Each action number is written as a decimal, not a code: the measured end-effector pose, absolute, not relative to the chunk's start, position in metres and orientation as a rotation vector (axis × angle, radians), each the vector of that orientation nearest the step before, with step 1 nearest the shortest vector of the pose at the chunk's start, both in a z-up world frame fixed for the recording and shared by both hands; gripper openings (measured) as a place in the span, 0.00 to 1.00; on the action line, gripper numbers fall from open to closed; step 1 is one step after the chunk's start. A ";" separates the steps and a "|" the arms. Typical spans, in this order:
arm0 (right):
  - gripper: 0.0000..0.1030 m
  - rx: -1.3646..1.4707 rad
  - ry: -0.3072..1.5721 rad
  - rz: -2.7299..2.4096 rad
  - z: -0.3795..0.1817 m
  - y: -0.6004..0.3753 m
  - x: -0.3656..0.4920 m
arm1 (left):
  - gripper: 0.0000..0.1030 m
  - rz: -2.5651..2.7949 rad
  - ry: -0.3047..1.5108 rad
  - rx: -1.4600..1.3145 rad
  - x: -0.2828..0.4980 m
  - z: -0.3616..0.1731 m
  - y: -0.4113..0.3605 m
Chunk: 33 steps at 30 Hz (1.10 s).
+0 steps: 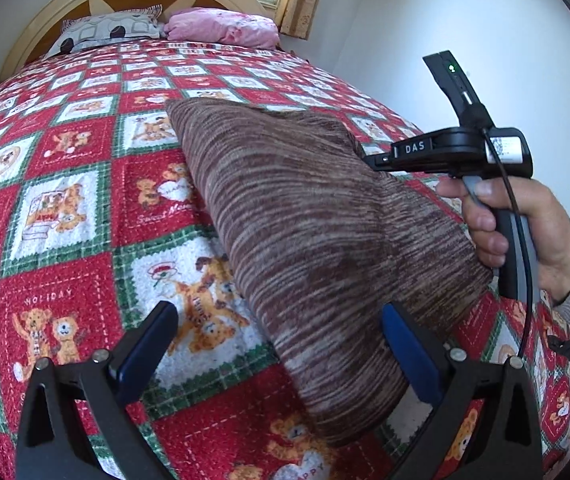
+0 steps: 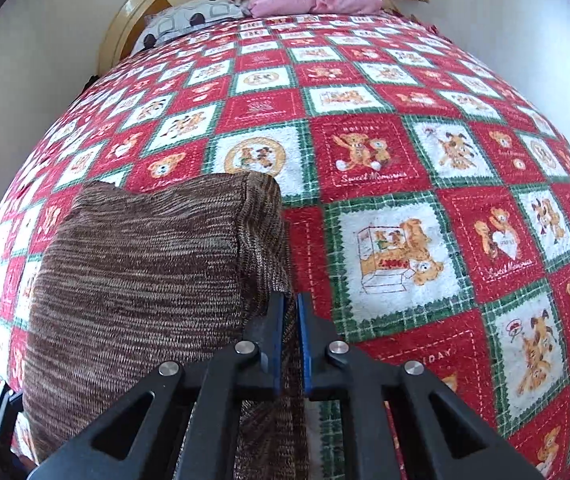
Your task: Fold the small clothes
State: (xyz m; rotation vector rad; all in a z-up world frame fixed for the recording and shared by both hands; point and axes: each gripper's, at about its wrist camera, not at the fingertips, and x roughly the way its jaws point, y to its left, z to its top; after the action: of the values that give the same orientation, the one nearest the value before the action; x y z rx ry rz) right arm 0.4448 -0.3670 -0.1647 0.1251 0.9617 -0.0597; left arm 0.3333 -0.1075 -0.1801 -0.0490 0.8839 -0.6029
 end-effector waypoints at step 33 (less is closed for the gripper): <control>0.77 0.193 0.846 0.157 -0.138 -0.399 0.389 | 1.00 -0.602 0.903 -0.011 0.336 -0.183 -0.116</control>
State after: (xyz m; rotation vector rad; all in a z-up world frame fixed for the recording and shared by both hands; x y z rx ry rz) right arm 0.3885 -0.3989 -0.1378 0.1926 0.8457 0.1568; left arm 0.3361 -0.1155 -0.1829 -0.0113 0.9034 -0.6020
